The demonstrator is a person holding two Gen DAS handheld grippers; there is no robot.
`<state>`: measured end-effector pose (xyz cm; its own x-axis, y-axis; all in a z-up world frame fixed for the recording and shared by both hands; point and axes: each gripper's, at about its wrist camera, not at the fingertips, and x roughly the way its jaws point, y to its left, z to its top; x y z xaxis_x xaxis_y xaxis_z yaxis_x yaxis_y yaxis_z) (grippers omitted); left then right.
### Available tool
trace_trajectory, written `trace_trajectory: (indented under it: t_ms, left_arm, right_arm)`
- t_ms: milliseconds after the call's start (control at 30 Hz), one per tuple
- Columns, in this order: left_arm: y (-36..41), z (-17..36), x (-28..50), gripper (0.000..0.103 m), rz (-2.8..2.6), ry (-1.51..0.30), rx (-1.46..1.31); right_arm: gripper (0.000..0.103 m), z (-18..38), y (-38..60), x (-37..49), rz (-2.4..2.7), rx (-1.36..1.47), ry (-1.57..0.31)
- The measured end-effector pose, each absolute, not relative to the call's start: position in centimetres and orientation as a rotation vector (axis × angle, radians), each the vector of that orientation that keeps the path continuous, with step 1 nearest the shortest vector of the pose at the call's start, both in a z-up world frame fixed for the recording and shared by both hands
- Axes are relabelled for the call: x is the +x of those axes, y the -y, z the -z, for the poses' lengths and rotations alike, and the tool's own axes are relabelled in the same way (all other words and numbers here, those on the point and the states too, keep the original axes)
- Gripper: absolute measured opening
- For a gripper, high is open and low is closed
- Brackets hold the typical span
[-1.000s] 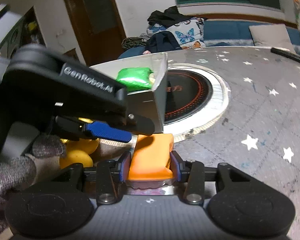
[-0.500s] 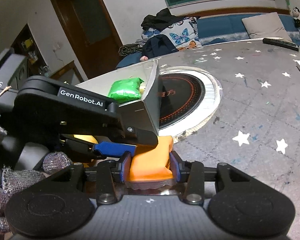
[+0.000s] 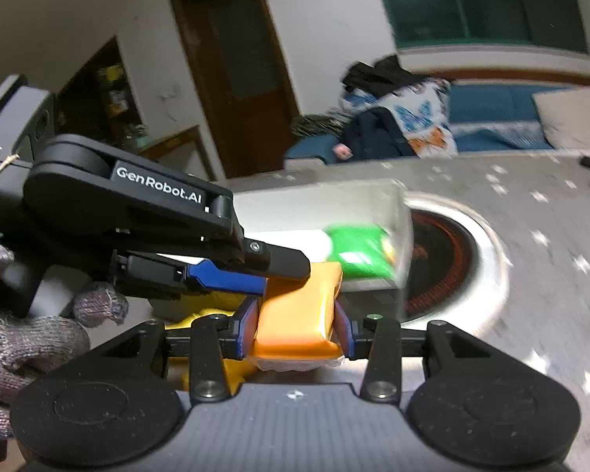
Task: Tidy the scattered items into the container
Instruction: 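Carry the orange block into the white box and open the right tool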
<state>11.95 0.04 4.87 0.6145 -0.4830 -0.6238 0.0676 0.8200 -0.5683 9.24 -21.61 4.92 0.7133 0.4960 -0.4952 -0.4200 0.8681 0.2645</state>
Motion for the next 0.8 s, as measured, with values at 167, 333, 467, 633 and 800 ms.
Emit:
trace_trajectory:
  t_ms: [167, 333, 467, 633, 800]
  left_arm:
    - [-2.6, -5.4, 13.8, 0.027, 0.257, -0.817, -0.549]
    - [-4.5, -4.7, 16.3, 0.027, 0.21, -0.813, -0.577]
    - [-5.2, -4.0, 17.9, 0.026, 0.193, -0.823, -0.582]
    - [-5.4, -3.3, 19.3, 0.026, 0.193, -0.839, -0.576]
    - [-5.9, -2.4, 19.5, 0.027, 0.191, -0.861, -0.602]
  right_arm:
    - [0.041, -5.4, 18.1, 12.3, -0.559, 0.095, -0.571]
    - [0.041, -5.0, 15.7, 15.3, -0.572, 0.073, -0.592]
    - [0.041, -4.4, 14.6, 17.2, -0.573, 0.075, -0.623]
    - [0.041, -3.4, 14.1, 18.7, -0.559, 0.077, -0.656]
    - [0.043, -2.9, 14.0, 19.2, -0.544, 0.075, -0.662]
